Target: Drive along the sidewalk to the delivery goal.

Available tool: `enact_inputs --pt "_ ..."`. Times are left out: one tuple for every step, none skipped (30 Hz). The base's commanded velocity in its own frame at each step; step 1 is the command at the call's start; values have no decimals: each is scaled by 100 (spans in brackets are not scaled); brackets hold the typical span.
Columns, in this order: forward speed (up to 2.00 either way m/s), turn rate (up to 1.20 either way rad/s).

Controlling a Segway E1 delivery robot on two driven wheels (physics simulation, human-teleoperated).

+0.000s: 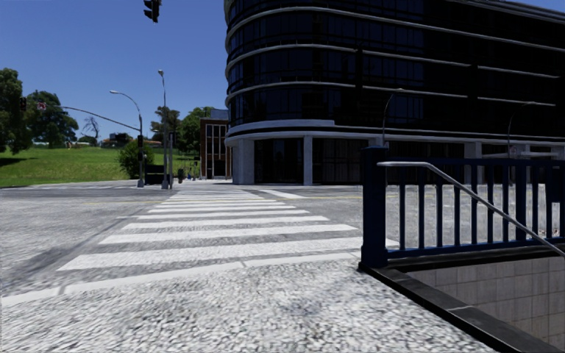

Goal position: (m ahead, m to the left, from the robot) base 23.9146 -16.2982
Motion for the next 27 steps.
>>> enact_inputs --pt "200 0" --pt "200 0" --pt "200 0" --pt "200 6" --pt "200 51" --pt "200 70" --pt "200 77" --pt "200 77" --pt "200 79" --pt "200 79" --pt "200 79" --pt "200 79" --pt "200 79" --pt "200 79" --pt "200 78" --pt "200 68" --pt "200 66" --pt "200 65" --pt "200 51" --pt "200 0" --pt "200 0" --pt "200 0" --pt "200 0" --pt "200 0" --pt "200 0" --pt "200 0" --pt "200 0"
